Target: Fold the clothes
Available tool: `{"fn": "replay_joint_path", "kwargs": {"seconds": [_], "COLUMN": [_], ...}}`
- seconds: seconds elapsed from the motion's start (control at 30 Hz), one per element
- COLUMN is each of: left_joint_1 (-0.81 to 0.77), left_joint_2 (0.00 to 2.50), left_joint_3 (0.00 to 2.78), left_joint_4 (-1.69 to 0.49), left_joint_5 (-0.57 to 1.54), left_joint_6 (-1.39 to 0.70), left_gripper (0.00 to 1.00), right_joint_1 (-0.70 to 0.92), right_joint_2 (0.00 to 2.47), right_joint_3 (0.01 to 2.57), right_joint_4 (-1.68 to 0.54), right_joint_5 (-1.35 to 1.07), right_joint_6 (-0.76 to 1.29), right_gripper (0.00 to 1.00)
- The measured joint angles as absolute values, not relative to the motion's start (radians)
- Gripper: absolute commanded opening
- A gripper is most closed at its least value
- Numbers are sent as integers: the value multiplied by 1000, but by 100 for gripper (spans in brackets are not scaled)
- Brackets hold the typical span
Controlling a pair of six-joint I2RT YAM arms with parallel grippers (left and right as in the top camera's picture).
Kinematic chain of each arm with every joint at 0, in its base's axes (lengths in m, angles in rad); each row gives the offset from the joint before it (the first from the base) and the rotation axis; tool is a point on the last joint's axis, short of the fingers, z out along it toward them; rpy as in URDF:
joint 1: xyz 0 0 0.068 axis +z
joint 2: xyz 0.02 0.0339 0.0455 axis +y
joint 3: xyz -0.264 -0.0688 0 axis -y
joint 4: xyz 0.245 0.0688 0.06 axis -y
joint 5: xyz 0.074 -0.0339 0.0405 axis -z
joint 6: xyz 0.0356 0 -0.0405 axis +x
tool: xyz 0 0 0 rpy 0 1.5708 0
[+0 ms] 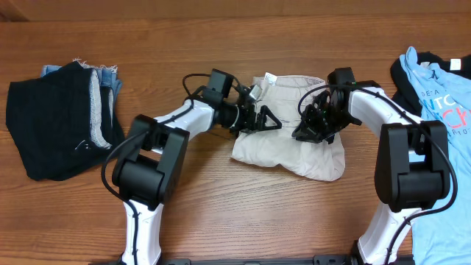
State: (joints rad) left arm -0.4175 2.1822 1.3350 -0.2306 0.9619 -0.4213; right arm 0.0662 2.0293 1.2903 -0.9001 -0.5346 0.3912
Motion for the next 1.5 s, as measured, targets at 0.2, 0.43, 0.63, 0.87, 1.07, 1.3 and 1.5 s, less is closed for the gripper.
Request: {"fn": "replay_joint_path", "kwargs": {"seconds": [0.2,0.43,0.63,0.87,1.07,1.3,1.5], "left_joint_1": [-430,-389,-214,93,376,583,656], "left_joint_2": [2185,2187,2000,1614,1590,1604,1666], "left_joint_3": [1328,1405,1507,1546,1549,1549,1549], "left_joint_4": [-221,-407,-760,-939,-1053,-949,-956], "left_joint_5": [873,908,785,702,673,646,469], "left_joint_6": [-445,-390,-221,-24,225,345,331], "left_gripper": [4,4,4,4,4,4,15], "right_joint_1": [60,61,57,57,58,57,58], "right_joint_2": [2029,2019,1805,1712,1715,1715,1715], "right_joint_3": [1290,1340,1557,1612,1612,1612,1612], "right_joint_4": [-907,-983,-1085,-1101,-1103,-1122,-1139], "right_joint_5": [-532,-504,-427,-414,-410,-410,-410], "right_joint_6": [373,226,150,137,134,134,134], "right_gripper": [15,15,17,17,17,16,16]}}
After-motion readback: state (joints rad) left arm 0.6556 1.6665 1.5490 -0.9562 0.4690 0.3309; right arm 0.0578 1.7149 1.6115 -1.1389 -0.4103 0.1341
